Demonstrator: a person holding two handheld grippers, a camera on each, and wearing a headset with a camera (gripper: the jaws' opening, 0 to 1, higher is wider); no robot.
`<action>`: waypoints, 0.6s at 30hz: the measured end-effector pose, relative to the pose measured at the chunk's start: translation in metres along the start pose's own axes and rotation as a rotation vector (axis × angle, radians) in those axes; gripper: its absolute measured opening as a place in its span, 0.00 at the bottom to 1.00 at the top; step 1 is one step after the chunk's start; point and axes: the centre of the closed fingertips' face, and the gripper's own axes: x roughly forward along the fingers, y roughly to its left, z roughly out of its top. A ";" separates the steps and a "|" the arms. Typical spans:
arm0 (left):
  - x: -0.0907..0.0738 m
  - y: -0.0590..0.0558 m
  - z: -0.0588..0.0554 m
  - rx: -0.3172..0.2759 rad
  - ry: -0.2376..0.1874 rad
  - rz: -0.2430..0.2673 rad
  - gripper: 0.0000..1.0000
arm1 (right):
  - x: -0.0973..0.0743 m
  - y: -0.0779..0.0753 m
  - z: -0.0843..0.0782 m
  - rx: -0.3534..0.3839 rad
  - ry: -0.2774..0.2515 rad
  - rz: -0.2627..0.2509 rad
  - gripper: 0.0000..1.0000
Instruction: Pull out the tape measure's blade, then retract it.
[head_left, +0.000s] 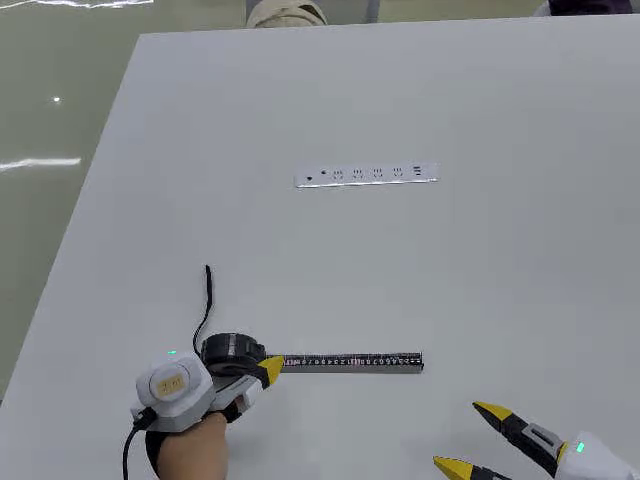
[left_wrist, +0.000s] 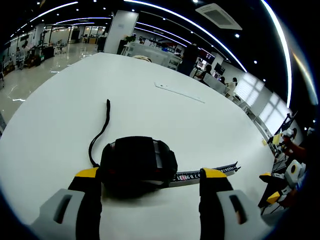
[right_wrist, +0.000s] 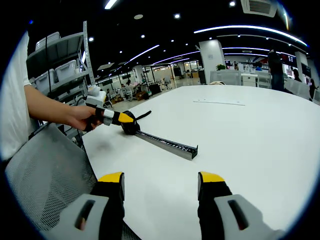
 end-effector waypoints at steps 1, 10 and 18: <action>0.000 0.001 0.000 -0.003 0.000 0.003 0.78 | 0.000 0.000 0.000 0.000 0.000 0.000 0.59; 0.003 0.000 -0.001 0.003 0.011 0.045 0.80 | 0.003 -0.007 0.003 -0.005 -0.001 -0.001 0.58; 0.005 0.000 0.000 -0.013 0.013 0.084 0.81 | 0.012 -0.012 0.007 -0.013 -0.010 0.010 0.57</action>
